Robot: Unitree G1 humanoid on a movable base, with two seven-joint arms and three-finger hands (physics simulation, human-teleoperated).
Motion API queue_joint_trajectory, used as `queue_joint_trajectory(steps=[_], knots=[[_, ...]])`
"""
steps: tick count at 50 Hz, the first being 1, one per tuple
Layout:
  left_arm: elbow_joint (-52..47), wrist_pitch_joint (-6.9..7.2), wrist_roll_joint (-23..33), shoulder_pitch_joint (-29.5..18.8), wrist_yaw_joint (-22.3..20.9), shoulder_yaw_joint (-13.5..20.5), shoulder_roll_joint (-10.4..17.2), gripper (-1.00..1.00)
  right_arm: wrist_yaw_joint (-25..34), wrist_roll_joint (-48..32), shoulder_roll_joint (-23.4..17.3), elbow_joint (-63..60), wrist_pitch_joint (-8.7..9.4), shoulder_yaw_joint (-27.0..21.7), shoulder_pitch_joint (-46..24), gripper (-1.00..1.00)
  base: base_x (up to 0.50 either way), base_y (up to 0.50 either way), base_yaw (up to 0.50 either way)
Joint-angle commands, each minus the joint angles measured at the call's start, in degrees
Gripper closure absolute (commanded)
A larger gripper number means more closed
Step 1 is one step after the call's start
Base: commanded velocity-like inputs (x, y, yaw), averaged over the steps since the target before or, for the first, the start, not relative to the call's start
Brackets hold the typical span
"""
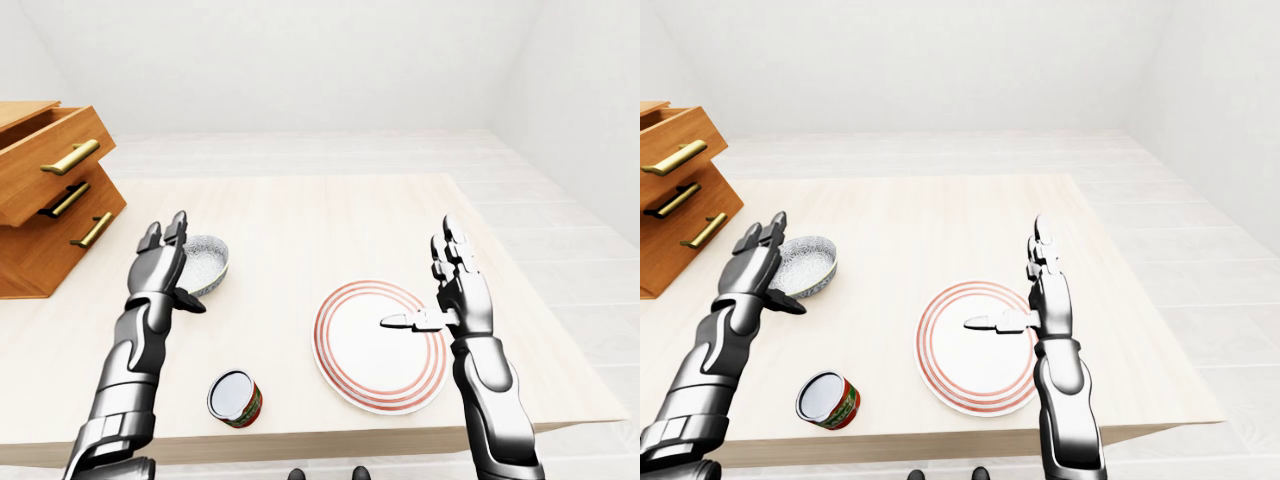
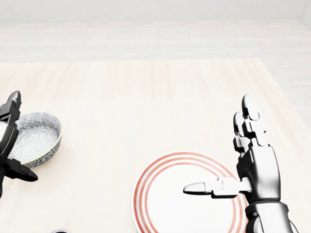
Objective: Put the bowl on the plate.
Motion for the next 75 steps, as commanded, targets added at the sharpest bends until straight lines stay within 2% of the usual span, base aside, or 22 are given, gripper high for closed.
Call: queue_joint_trajectory(steps=[1, 6, 19, 27, 41, 51, 75], knots=[[2.69, 0.00, 2.78, -1.10, 1.05, -0.59, -0.21, -1.00, -0.05, 0.02, 0.07, 0.10, 0.00, 0.17, 0.58, -1.00, 0.00, 0.00, 0.00], [4.81, 0.00, 5.01, -1.91, 2.14, -1.62, 0.68, -1.00, -0.03, 0.05, 0.07, 0.02, 0.00, 0.15, 0.73, -1.00, 0.00, 0.00, 0.00], [11.27, 0.00, 5.43, -3.62, 5.00, -1.73, 1.39, -1.00, -0.05, 0.22, 0.16, -0.27, 0.00, 0.22, 0.97, -1.00, 0.00, 0.00, 0.00], [15.00, 0.00, 7.10, -5.70, 6.69, -3.08, 2.57, -1.00, -0.03, 0.26, 0.09, -0.40, 0.00, 0.21, 0.59, -1.00, 0.00, 0.00, 0.00], [23.13, 0.00, 7.92, -9.31, 10.70, -5.32, 1.54, -1.00, 0.12, 0.46, -0.18, 0.19, 0.00, 0.14, -0.79, -1.00, 0.00, 0.00, 0.00], [30.95, 0.00, 8.55, -13.86, 13.88, -7.22, 1.26, -1.00, 0.07, 0.34, -0.08, 0.79, 0.00, 0.27, -0.90, -1.00, 0.00, 0.00, 0.00], [38.29, 0.00, 8.70, -16.11, 17.92, -9.76, -0.19, -1.00, -0.14, 0.01, 0.23, 0.08, 0.00, 0.67, 1.00, -1.00, 0.00, 0.00, 0.00]])
